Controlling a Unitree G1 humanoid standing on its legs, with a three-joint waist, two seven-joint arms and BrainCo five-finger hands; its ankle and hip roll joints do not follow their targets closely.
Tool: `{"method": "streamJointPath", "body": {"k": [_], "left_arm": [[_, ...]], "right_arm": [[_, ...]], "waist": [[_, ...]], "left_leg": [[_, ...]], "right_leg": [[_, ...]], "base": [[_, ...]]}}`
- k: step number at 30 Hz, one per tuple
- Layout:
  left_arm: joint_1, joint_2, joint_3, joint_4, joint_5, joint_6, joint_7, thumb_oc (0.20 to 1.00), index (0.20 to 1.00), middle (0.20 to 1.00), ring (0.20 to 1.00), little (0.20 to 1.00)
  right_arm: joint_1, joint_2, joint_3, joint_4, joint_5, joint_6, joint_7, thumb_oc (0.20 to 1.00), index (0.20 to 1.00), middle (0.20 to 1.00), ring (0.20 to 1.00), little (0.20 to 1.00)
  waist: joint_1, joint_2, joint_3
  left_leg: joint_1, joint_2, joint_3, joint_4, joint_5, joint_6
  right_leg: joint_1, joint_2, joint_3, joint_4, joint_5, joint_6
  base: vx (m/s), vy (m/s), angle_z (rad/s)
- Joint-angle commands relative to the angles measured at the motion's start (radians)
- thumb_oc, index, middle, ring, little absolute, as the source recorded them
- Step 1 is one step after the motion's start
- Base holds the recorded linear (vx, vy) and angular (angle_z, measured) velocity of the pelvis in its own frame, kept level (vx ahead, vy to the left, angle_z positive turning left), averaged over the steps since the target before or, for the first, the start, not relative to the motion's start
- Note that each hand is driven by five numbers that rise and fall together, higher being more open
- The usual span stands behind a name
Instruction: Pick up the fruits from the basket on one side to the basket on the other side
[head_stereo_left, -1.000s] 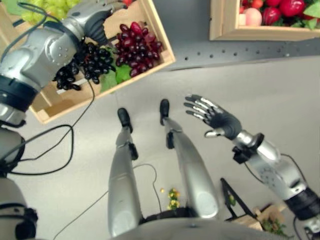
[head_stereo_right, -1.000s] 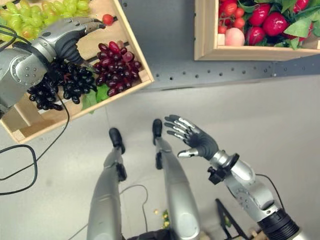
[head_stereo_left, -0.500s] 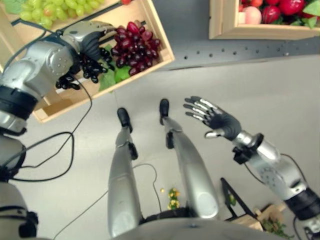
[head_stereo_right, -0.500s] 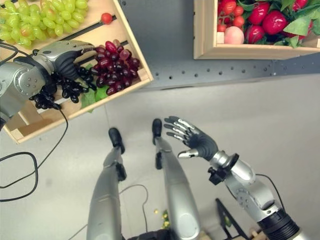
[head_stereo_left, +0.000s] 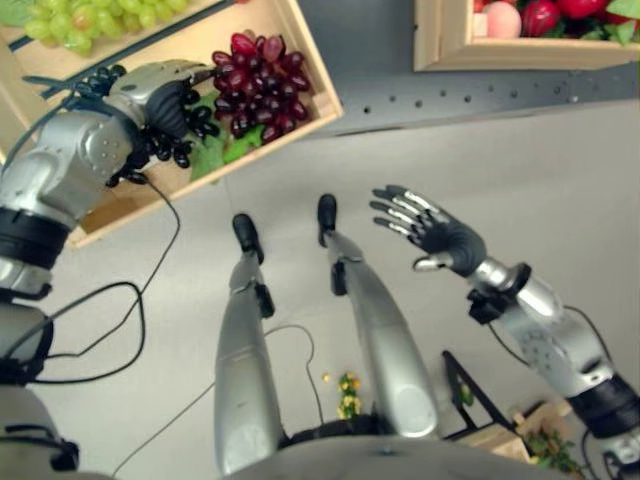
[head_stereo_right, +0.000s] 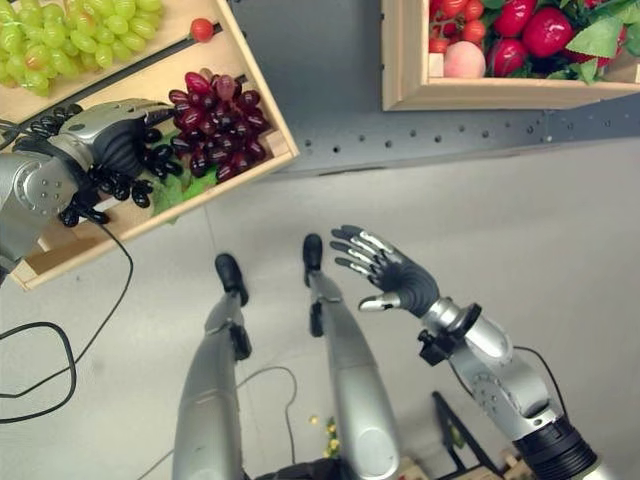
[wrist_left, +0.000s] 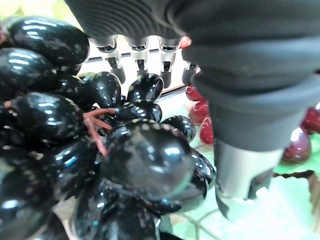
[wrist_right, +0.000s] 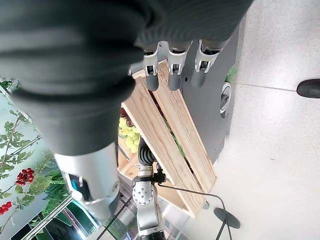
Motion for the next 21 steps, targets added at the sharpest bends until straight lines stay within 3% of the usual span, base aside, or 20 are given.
{"method": "streamJointPath", "body": {"k": [1,9,17,19,20,21], "left_arm": [[0.119,0.017,0.016,0.017,0.083,0.024,-0.036,1.0,1.0,1.0,1.0,1.0],[0.182,0.008,0.042,0.06,0.108,0.03,-0.027,1.0,1.0,1.0,1.0,1.0],[0.26,0.014,0.084,0.041,0.109,0.039,-0.048,1.0,1.0,1.0,1.0,1.0],[0.277,0.016,0.096,0.035,0.103,0.041,-0.054,0.953,0.953,0.953,0.953,0.953],[0.286,0.021,0.103,0.032,0.103,0.041,-0.056,0.699,0.699,0.699,0.699,0.699],[0.287,0.021,0.104,0.032,0.103,0.041,-0.056,0.699,0.699,0.699,0.699,0.699]], "right_arm": [[0.01,0.026,-0.029,-0.073,0.042,-0.013,0.023,1.0,1.0,1.0,1.0,1.0],[0.012,0.024,-0.051,-0.119,0.073,-0.01,0.029,1.0,1.0,1.0,1.0,1.0],[0.016,0.024,-0.066,-0.128,0.077,-0.013,0.029,1.0,1.0,1.0,1.0,1.0],[0.014,0.024,-0.067,-0.132,0.079,-0.013,0.03,1.0,1.0,1.0,1.0,1.0],[0.014,0.022,-0.067,-0.133,0.08,-0.012,0.031,1.0,1.0,1.0,1.0,1.0],[0.013,0.022,-0.067,-0.133,0.08,-0.012,0.031,1.0,1.0,1.0,1.0,1.0]], "waist": [[0.007,-0.045,-0.015],[-0.003,-0.059,-0.015],[0.001,-0.049,-0.015],[0.002,-0.046,-0.015],[0.003,-0.045,-0.015],[0.003,-0.045,-0.015]], "left_leg": [[-0.028,0.0,-0.011,0.065,-0.087,0.02],[-0.047,0.001,-0.007,0.076,-0.093,0.024],[-0.056,-0.001,-0.007,0.084,-0.097,0.025],[-0.058,-0.002,-0.007,0.084,-0.098,0.026],[-0.06,-0.002,-0.007,0.087,-0.098,0.026],[-0.06,-0.002,-0.007,0.087,-0.098,0.026]], "right_leg": [[-0.005,-0.036,0.008,0.003,-0.014,0.144],[-0.025,-0.034,0.01,0.004,-0.01,0.146],[-0.036,-0.032,0.016,0.013,-0.012,0.144],[-0.037,-0.032,0.017,0.014,-0.012,0.143],[-0.037,-0.033,0.017,0.014,-0.012,0.143],[-0.037,-0.033,0.017,0.014,-0.012,0.143]], "base": [[-0.01,0.009,-0.04],[0.0,0.001,-0.01],[0.0,0.003,-0.02],[0.0,0.005,-0.04],[0.0,0.0,0.0],[0.0,0.0,0.0]]}}
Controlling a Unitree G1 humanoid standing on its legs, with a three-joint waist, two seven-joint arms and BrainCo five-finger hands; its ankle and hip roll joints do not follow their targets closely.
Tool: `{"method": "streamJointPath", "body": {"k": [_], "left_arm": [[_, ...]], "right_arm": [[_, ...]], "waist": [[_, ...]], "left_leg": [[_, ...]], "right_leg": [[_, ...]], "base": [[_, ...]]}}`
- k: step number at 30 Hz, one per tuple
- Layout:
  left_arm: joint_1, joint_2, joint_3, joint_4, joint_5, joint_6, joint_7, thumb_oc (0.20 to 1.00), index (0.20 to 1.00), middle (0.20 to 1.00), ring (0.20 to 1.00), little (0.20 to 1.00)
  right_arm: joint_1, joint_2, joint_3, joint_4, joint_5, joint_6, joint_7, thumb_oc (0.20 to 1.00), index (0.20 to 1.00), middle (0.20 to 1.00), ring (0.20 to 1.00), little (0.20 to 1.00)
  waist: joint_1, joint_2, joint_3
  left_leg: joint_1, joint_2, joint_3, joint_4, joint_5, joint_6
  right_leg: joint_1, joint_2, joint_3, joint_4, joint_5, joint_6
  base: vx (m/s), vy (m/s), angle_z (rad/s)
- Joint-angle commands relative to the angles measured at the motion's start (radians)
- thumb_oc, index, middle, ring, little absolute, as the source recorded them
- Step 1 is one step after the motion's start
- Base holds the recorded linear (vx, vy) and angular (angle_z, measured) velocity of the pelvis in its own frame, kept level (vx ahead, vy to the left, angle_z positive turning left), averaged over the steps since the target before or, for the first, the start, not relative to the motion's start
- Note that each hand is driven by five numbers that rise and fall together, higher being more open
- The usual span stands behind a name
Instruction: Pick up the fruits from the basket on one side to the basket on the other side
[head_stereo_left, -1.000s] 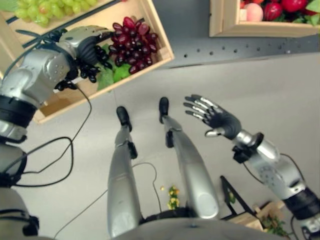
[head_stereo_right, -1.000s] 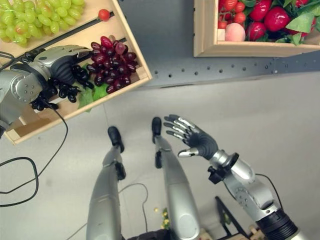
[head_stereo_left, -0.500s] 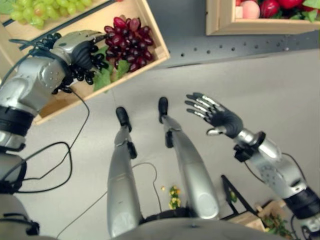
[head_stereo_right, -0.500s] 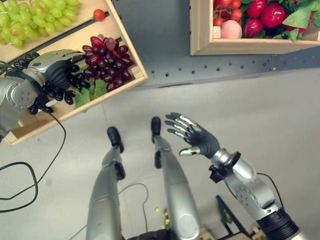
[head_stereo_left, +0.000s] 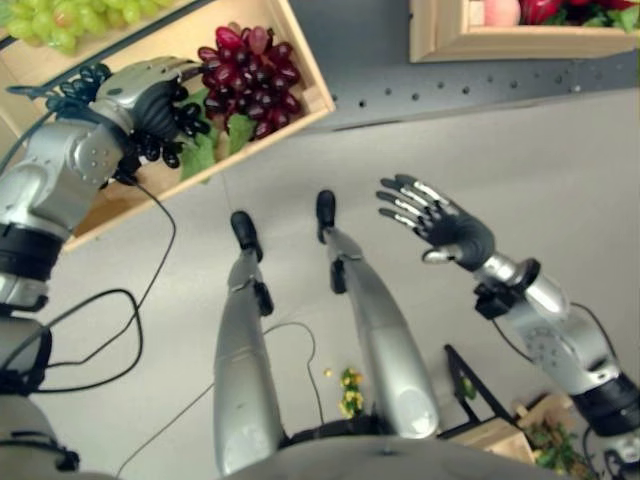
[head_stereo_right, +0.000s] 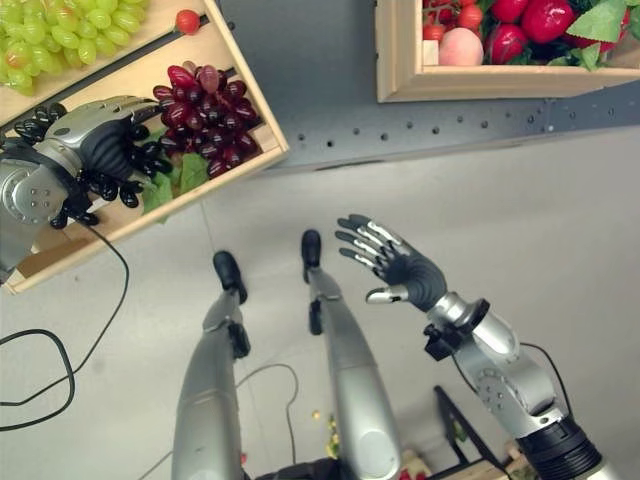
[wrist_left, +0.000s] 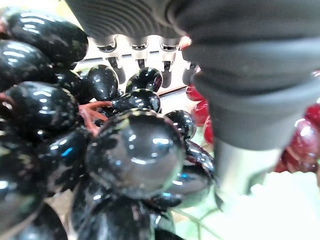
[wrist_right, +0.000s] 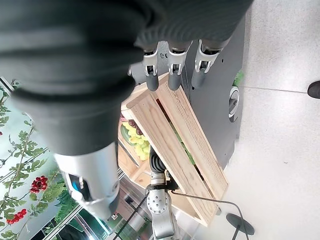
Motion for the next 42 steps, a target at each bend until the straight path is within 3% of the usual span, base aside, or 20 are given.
{"method": "streamJointPath", "body": {"k": [1,2,23,30,31,32,42], "left_arm": [[0.203,0.03,-0.003,0.07,0.061,0.054,-0.088,0.31,0.31,0.31,0.31,0.31],[0.204,0.03,-0.002,0.07,0.061,0.054,-0.088,0.2,0.2,0.2,0.2,0.2],[0.212,0.021,0.009,0.094,0.049,0.059,-0.072,0.2,0.2,0.2,0.2,0.2],[0.236,0.038,0.064,0.039,0.015,0.065,-0.071,0.2,0.2,0.2,0.2,0.2],[0.236,0.042,0.08,0.032,0.011,0.067,-0.057,0.376,0.376,0.376,0.376,0.376],[0.235,0.045,0.091,0.025,0.007,0.068,-0.048,1.0,1.0,1.0,1.0,1.0],[0.201,0.034,0.16,0.032,-0.066,0.044,0.063,1.0,1.0,1.0,1.0,1.0]], "right_arm": [[0.013,0.022,-0.03,-0.111,0.038,-0.018,0.027,1.0,1.0,1.0,1.0,1.0],[0.013,0.022,-0.03,-0.111,0.038,-0.018,0.027,1.0,1.0,1.0,1.0,1.0],[0.011,0.013,-0.031,-0.116,0.043,-0.009,0.037,1.0,1.0,1.0,1.0,1.0],[0.021,0.01,-0.037,-0.112,0.041,-0.005,0.039,1.0,1.0,1.0,1.0,1.0],[0.022,0.01,-0.035,-0.112,0.038,-0.003,0.04,1.0,1.0,1.0,1.0,1.0],[0.023,0.009,-0.037,-0.111,0.036,-0.004,0.041,1.0,1.0,1.0,1.0,1.0],[0.008,0.002,-0.015,-0.11,0.033,-0.014,0.031,1.0,1.0,1.0,1.0,1.0]], "waist": [[0.003,-0.043,-0.015],[0.002,-0.043,-0.015],[0.003,-0.038,-0.015],[0.009,-0.034,-0.015],[0.011,-0.033,-0.015],[0.012,-0.033,-0.015],[0.023,-0.031,-0.015]], "left_leg": [[-0.039,-0.005,-0.01,0.076,-0.093,0.034],[-0.039,-0.005,-0.01,0.076,-0.093,0.034],[-0.049,-0.007,-0.013,0.083,-0.094,0.034],[-0.054,-0.008,-0.018,0.087,-0.095,0.035],[-0.054,-0.008,-0.02,0.089,-0.095,0.034],[-0.053,-0.009,-0.021,0.088,-0.095,0.034],[-0.047,-0.009,-0.028,0.083,-0.084,0.03]], "right_leg": [[-0.008,-0.042,-0.003,0.006,-0.014,0.14],[-0.008,-0.042,-0.003,0.006,-0.014,0.14],[-0.017,-0.043,-0.002,0.016,-0.018,0.141],[-0.02,-0.046,-0.011,0.023,-0.021,0.138],[-0.018,-0.045,-0.01,0.023,-0.022,0.137],[-0.018,-0.045,-0.01,0.024,-0.022,0.137],[-0.01,-0.046,-0.017,0.027,-0.024,0.133]], "base": [[0.0,0.0,0.0],[0.0,0.0,0.0],[0.0,0.001,-0.01],[0.0,0.0,0.0],[0.0,0.0,0.0],[0.0,0.0,0.0],[0.0,0.0,0.0]]}}
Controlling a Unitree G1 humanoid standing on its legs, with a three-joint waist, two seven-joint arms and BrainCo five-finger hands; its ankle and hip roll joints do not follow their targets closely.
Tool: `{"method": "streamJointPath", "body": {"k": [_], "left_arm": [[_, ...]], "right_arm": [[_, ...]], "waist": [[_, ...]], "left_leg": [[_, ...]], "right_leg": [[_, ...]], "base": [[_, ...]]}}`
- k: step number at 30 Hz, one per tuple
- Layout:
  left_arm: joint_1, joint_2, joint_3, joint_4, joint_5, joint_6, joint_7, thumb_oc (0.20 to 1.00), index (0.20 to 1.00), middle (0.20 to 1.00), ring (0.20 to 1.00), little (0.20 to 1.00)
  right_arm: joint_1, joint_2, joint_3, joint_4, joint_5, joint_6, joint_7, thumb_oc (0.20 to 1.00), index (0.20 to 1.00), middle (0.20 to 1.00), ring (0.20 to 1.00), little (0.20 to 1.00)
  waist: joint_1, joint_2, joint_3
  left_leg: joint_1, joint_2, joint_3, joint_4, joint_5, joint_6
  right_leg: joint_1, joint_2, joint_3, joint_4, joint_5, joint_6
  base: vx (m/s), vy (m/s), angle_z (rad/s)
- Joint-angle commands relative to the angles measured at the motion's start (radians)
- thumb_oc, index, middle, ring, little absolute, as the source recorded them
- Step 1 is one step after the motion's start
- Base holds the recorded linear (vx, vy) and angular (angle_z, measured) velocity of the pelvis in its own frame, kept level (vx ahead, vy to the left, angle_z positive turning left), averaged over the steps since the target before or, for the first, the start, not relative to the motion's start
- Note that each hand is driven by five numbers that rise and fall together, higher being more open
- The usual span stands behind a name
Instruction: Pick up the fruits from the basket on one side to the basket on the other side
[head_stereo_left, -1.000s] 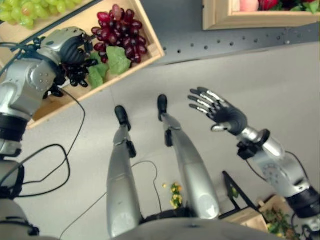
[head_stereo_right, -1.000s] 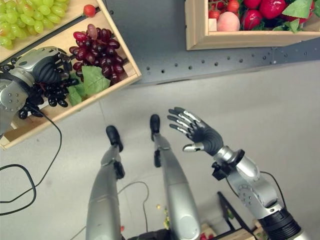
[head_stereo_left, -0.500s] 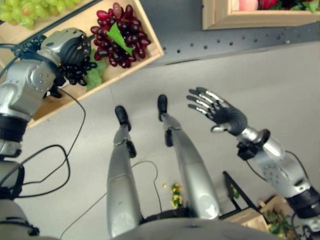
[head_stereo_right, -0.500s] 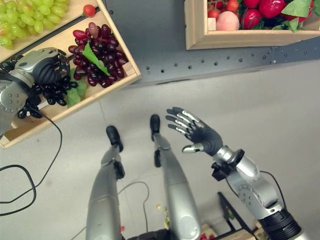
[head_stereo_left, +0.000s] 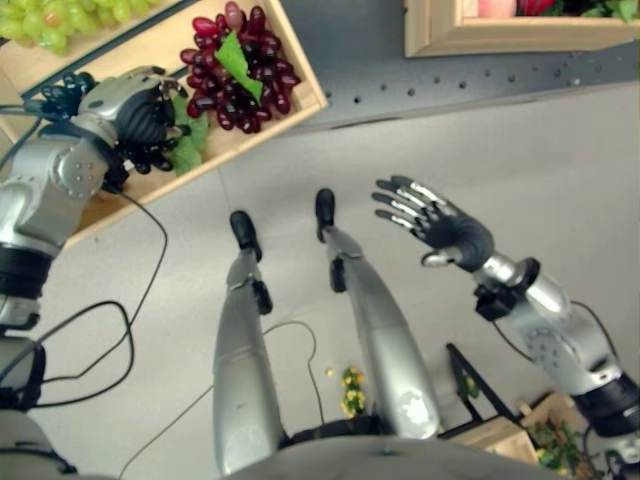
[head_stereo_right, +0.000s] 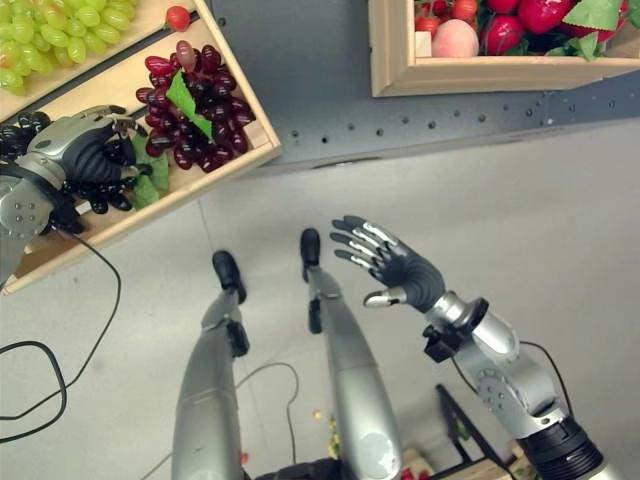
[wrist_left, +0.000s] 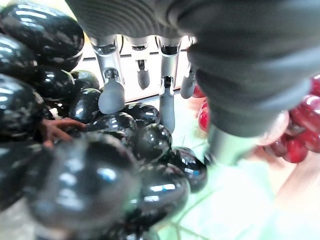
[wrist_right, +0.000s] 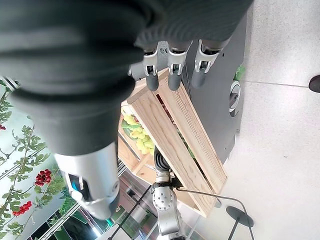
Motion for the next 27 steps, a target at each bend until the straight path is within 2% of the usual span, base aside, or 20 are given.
{"method": "streamJointPath", "body": {"k": [1,7,12,17,27], "left_arm": [[0.084,0.031,0.044,0.022,-0.02,0.028,0.029,1.0,1.0,1.0,1.0,1.0],[0.096,-0.003,0.07,0.012,-0.079,0.013,0.062,1.0,1.0,1.0,1.0,1.0],[0.167,-0.006,0.104,-0.02,-0.071,0.013,0.032,1.0,1.0,1.0,1.0,1.0],[0.167,0.086,0.093,-0.007,-0.008,-0.004,0.003,1.0,1.0,1.0,1.0,1.0],[0.208,0.168,0.101,0.03,0.066,-0.013,-0.032,1.0,1.0,1.0,1.0,1.0]], "right_arm": [[0.004,0.001,-0.004,-0.087,0.029,-0.031,0.009,1.0,1.0,1.0,1.0,1.0],[-0.009,-0.002,0.008,-0.066,0.016,-0.048,-0.009,1.0,1.0,1.0,1.0,1.0],[-0.021,-0.012,0.016,-0.042,-0.012,-0.057,-0.016,1.0,1.0,1.0,1.0,1.0],[-0.016,-0.031,0.013,-0.043,-0.017,-0.046,-0.002,1.0,1.0,1.0,1.0,1.0],[0.049,-0.02,-0.036,-0.05,-0.017,-0.019,0.036,1.0,1.0,1.0,1.0,1.0]], "waist": [[0.018,-0.035,-0.016],[0.025,-0.036,-0.016],[0.042,-0.025,-0.016],[0.054,-0.016,-0.016],[0.061,0.007,-0.016]], "left_leg": [[-0.033,-0.021,-0.022,0.061,-0.076,0.039],[-0.017,-0.023,-0.023,0.064,-0.074,0.038],[0.034,-0.027,-0.023,0.048,-0.068,0.036],[0.075,-0.033,-0.016,0.029,-0.056,0.029],[0.07,-0.033,-0.013,0.029,-0.055,0.034]], "right_leg": [[0.009,-0.056,-0.022,0.006,-0.023,0.134],[0.023,-0.058,-0.025,0.009,-0.023,0.131],[0.07,-0.065,-0.029,0.003,-0.02,0.131],[0.119,-0.069,-0.035,-0.018,-0.019,0.134],[0.112,-0.073,-0.029,-0.006,-0.025,0.134]], "base": [[0.0,0.0,0.0],[0.0,0.0,0.0],[-0.03,0.017,0.06],[-0.03,0.011,0.06],[0.0,0.002,0.0]]}}
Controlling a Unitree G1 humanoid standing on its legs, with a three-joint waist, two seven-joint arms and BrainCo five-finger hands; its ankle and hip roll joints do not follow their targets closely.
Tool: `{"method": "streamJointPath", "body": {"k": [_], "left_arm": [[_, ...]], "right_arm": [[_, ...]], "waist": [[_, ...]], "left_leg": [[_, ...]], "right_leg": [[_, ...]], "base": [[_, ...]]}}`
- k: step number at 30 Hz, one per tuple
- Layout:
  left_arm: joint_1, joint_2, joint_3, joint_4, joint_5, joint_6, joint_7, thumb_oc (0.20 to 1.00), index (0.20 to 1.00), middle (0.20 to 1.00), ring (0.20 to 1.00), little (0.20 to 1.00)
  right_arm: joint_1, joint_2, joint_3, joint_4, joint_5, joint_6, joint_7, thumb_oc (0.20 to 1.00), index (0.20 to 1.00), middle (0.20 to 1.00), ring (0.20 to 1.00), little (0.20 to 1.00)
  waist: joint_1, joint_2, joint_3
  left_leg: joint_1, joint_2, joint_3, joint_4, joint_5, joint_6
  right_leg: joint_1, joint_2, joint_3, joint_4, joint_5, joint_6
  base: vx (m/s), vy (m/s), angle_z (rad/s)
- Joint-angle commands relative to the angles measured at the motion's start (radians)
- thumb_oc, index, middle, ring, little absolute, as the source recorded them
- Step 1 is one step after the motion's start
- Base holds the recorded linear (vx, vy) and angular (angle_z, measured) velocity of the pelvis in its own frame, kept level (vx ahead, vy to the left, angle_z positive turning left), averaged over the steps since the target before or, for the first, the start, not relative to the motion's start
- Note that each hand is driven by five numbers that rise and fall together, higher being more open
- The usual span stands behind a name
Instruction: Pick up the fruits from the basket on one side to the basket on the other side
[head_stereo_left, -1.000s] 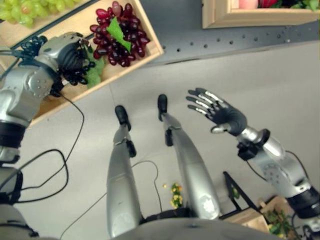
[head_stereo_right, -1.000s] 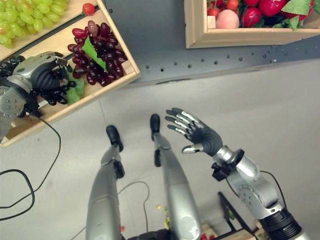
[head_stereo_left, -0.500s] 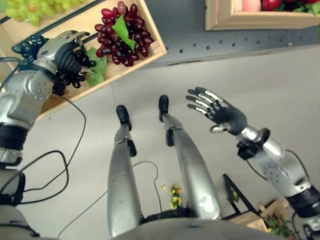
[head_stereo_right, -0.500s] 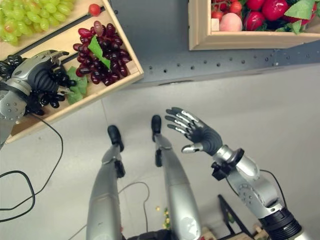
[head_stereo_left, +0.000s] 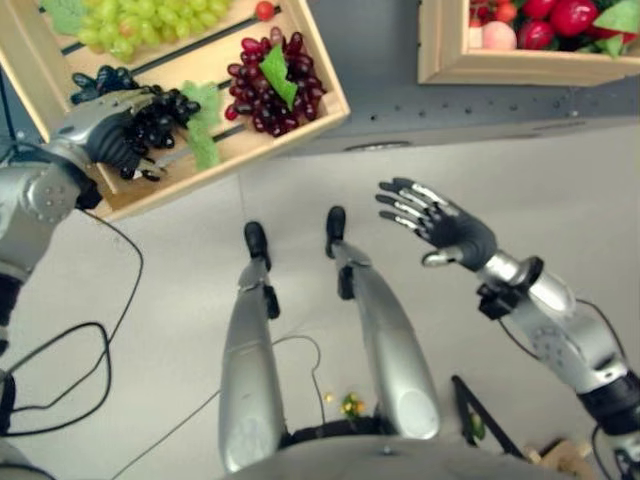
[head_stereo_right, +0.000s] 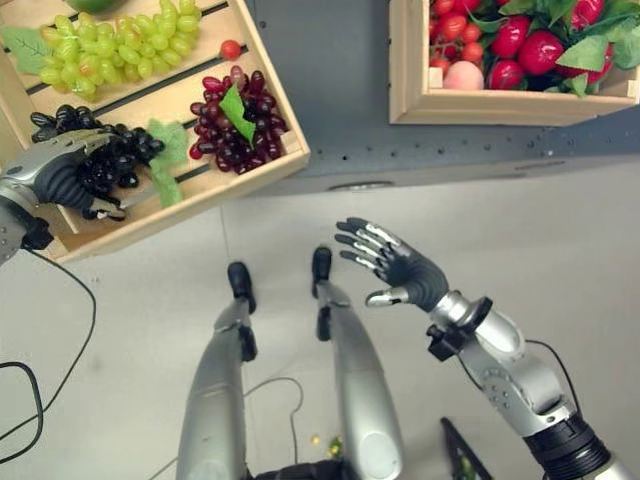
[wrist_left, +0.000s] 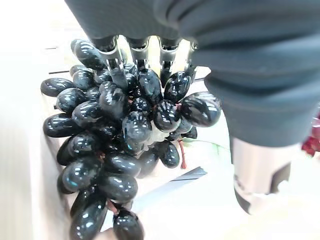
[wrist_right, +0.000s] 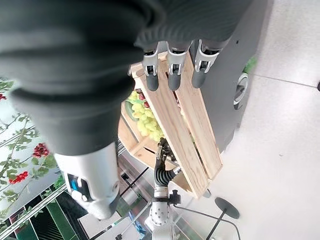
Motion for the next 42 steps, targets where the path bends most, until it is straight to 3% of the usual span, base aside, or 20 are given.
{"method": "streamJointPath", "body": {"k": [1,14,28,41,42], "left_arm": [[0.057,0.055,0.058,0.046,0.081,0.025,-0.022,1.0,1.0,1.0,1.0,1.0],[0.067,0.035,0.019,0.059,0.141,0.011,0.014,1.0,1.0,1.0,1.0,1.0],[0.023,-0.03,-0.025,0.083,0.183,0.013,0.095,1.0,1.0,1.0,1.0,1.0],[-0.156,-0.077,-0.171,0.261,0.221,0.025,0.203,1.0,1.0,1.0,1.0,1.0],[-0.162,-0.079,-0.181,0.267,0.222,0.025,0.207,1.0,1.0,1.0,1.0,1.0]], "right_arm": [[0.037,0.016,-0.04,-0.064,-0.003,-0.018,0.035,1.0,1.0,1.0,1.0,1.0],[0.035,0.005,-0.053,-0.094,0.035,-0.019,0.039,1.0,1.0,1.0,1.0,1.0],[0.021,-0.012,-0.05,-0.119,0.061,-0.03,0.028,1.0,1.0,1.0,1.0,1.0],[0.01,-0.012,-0.021,-0.124,0.086,-0.044,0.027,1.0,1.0,1.0,1.0,1.0],[0.013,-0.013,-0.015,-0.123,0.088,-0.044,0.027,1.0,1.0,1.0,1.0,1.0]], "waist": [[0.004,0.003,-0.017],[-0.004,0.0,-0.017],[-0.037,-0.032,-0.017],[-0.064,-0.063,-0.017],[-0.063,-0.062,-0.017]], "left_leg": [[-0.014,-0.016,0.008,0.029,-0.059,0.033],[-0.044,-0.011,0.011,0.034,-0.064,0.035],[-0.115,-0.003,0.005,0.047,-0.067,0.036],[-0.176,0.002,-0.006,0.069,-0.069,0.037],[-0.157,0.005,-0.013,0.074,-0.1,0.032]], "right_leg": [[0.026,-0.041,0.012,-0.028,-0.012,0.14],[-0.009,-0.038,0.021,-0.02,-0.017,0.142],[-0.073,-0.026,0.029,-0.022,-0.014,0.144],[-0.128,-0.02,0.027,-0.009,-0.012,0.145],[-0.111,-0.017,0.03,0.001,-0.038,0.154]], "base": [[0.0,0.0,0.0],[0.01,0.0,0.0],[0.01,-0.002,-0.01],[0.01,-0.001,0.0],[0.08,0.009,0.0]]}}
